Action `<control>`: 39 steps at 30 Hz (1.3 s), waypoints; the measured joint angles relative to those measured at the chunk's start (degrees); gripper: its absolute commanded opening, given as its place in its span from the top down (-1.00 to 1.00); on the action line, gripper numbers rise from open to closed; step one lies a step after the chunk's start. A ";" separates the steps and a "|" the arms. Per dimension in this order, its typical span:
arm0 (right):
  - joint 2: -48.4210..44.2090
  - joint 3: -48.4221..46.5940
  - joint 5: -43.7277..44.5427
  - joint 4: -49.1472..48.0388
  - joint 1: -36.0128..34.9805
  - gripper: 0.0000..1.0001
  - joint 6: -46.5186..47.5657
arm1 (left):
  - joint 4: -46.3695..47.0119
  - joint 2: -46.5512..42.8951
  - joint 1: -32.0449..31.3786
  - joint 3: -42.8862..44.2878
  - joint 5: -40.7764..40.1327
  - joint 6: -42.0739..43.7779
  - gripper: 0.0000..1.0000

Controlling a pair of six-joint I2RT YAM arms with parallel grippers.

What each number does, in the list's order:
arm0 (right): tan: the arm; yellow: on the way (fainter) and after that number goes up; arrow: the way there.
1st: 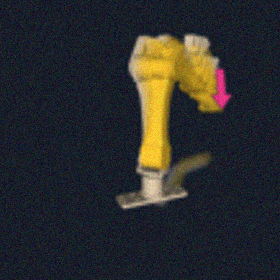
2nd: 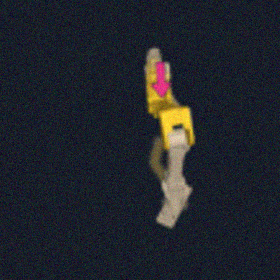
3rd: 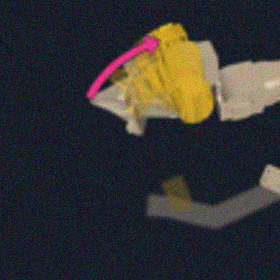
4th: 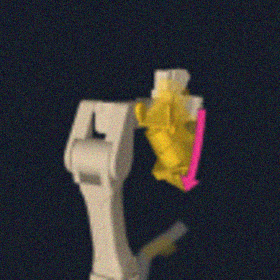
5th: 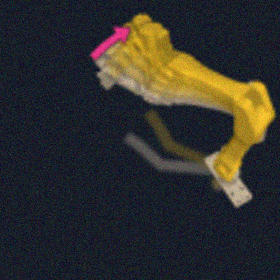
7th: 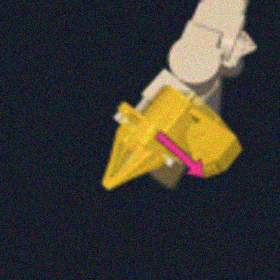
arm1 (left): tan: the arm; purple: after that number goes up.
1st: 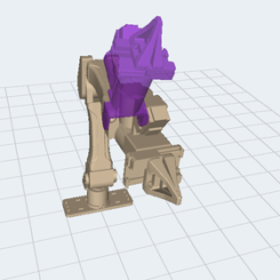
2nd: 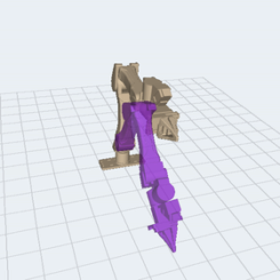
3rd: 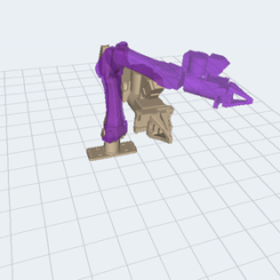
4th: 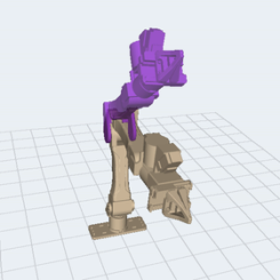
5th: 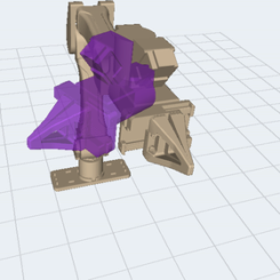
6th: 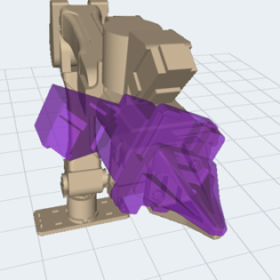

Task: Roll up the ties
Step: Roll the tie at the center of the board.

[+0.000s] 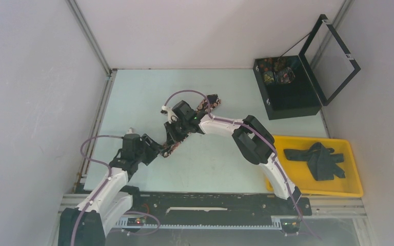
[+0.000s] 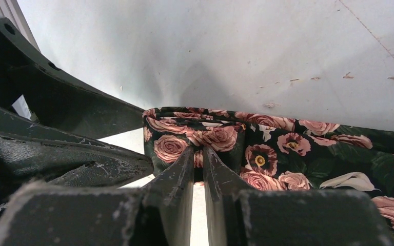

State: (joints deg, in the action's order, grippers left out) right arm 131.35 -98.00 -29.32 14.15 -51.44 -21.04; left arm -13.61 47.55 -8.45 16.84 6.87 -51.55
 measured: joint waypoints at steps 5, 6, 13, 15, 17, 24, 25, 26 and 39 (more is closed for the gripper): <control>0.00 0.28 -0.24 -0.52 0.11 0.72 0.00 | 3.65 -0.83 -0.02 -2.64 -0.15 -3.58 -0.25; 0.00 0.37 -0.28 -0.66 0.13 0.71 0.00 | 4.59 -1.11 -0.02 -3.39 -0.20 -4.44 -0.25; 0.04 0.68 -0.57 -1.22 0.37 0.72 -0.02 | 9.46 -1.14 -0.02 -6.16 -0.61 -8.15 -0.23; 0.07 0.76 -0.72 -1.42 0.44 0.73 -0.02 | 11.67 -0.28 -0.02 -6.93 -0.68 -9.18 -0.20; 0.09 0.81 -0.87 -1.55 0.50 0.73 -0.02 | 14.14 0.94 -0.02 -8.00 -0.66 -10.43 -0.18; 0.13 1.20 -1.16 -2.36 0.68 0.74 -0.20 | 20.00 5.70 -0.02 -8.44 -0.68 -11.93 -0.04; 0.13 1.20 -1.16 -2.38 0.68 0.74 -0.20 | 20.90 6.56 -0.02 -8.44 -0.68 -12.04 0.00; 0.13 1.20 -1.16 -2.43 0.70 0.74 -0.20 | 21.97 7.52 -0.02 -8.44 -0.68 -12.11 0.09; 0.24 0.90 -1.18 -2.27 0.83 0.63 -1.38 | 24.61 12.11 -0.31 -7.04 -0.79 -12.81 1.00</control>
State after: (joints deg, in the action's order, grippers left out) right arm 131.59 -97.10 -30.50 11.88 -50.61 -22.41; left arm 11.00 59.66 -8.75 9.80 6.09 -64.36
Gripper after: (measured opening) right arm 0.162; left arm 0.149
